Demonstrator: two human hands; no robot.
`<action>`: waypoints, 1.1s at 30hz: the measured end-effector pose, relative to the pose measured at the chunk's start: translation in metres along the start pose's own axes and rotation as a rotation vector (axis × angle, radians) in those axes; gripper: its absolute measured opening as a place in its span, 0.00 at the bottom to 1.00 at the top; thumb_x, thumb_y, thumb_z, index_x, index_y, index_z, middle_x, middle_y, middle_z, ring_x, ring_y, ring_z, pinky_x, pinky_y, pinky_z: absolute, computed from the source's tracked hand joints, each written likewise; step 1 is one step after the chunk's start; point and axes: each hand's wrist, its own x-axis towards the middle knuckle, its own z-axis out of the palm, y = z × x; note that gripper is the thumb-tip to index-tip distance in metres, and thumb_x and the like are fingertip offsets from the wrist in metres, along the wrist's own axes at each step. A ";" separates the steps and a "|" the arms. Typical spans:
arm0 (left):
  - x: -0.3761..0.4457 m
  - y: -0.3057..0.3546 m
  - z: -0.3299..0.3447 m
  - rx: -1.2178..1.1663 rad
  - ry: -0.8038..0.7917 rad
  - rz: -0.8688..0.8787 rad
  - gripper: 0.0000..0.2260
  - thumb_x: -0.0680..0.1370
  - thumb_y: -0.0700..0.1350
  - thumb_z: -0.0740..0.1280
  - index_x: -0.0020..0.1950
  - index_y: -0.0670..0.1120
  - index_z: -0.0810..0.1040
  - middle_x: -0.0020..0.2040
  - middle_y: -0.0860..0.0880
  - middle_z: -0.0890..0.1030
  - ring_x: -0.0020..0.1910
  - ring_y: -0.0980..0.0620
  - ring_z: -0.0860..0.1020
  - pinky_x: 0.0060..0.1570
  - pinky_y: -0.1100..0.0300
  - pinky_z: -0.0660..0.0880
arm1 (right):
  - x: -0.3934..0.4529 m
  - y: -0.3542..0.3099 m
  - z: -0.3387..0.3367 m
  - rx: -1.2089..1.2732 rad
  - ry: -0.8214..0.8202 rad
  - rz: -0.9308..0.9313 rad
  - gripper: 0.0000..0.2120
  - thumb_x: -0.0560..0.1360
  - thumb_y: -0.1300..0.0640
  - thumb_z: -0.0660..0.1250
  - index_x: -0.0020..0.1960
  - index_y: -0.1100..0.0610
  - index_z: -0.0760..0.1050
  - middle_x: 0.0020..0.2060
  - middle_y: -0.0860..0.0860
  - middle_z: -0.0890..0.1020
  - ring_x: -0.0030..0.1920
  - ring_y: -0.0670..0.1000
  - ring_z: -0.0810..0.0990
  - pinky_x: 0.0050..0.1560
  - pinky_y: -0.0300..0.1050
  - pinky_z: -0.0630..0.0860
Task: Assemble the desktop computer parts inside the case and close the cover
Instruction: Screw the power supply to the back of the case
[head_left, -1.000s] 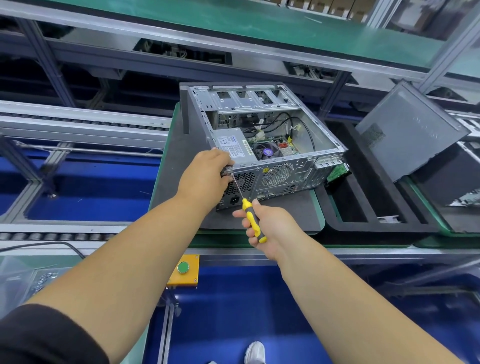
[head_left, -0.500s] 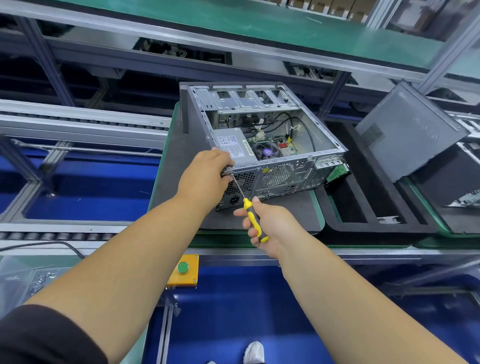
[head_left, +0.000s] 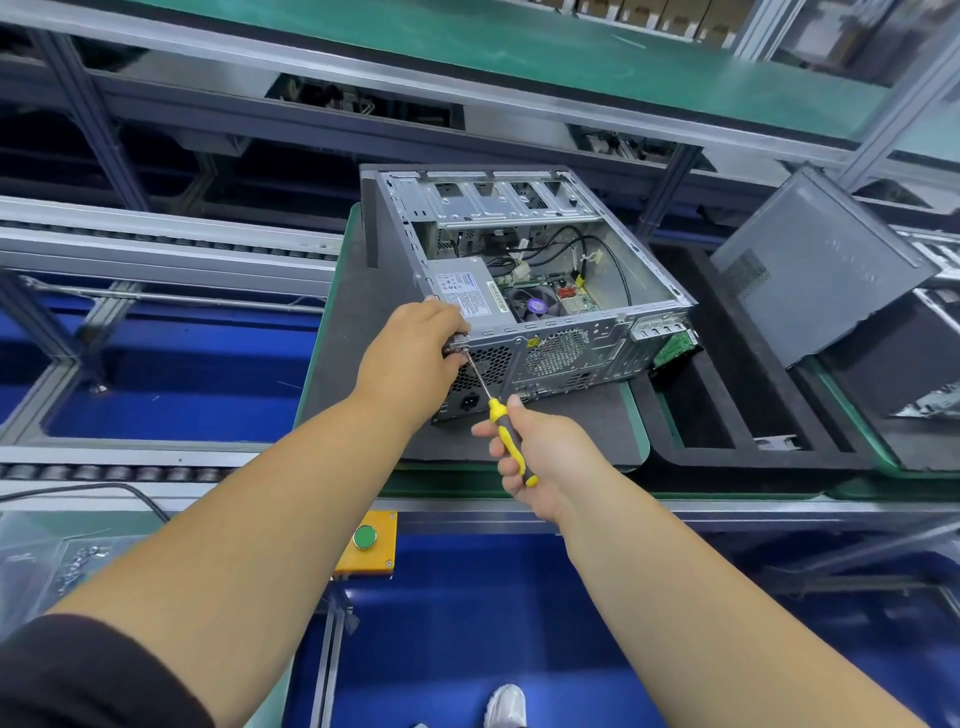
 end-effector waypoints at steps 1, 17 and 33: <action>0.000 0.000 0.000 -0.001 0.001 -0.001 0.14 0.75 0.42 0.72 0.60 0.47 0.78 0.63 0.51 0.77 0.66 0.47 0.69 0.57 0.51 0.72 | 0.000 0.000 0.000 0.040 -0.022 0.018 0.26 0.84 0.43 0.54 0.46 0.61 0.81 0.32 0.50 0.73 0.26 0.44 0.65 0.24 0.35 0.63; -0.001 -0.001 0.002 -0.003 0.011 0.005 0.14 0.75 0.41 0.72 0.60 0.46 0.78 0.63 0.50 0.77 0.66 0.45 0.69 0.59 0.50 0.72 | -0.003 -0.004 -0.002 0.068 -0.046 0.014 0.24 0.82 0.42 0.60 0.44 0.61 0.81 0.31 0.51 0.74 0.23 0.45 0.67 0.22 0.36 0.64; -0.001 -0.001 0.002 -0.005 0.003 0.002 0.14 0.75 0.42 0.71 0.60 0.46 0.78 0.63 0.50 0.77 0.67 0.46 0.69 0.59 0.50 0.71 | -0.004 -0.004 -0.002 0.070 -0.001 0.020 0.17 0.79 0.46 0.67 0.49 0.60 0.79 0.35 0.53 0.72 0.27 0.47 0.67 0.25 0.37 0.65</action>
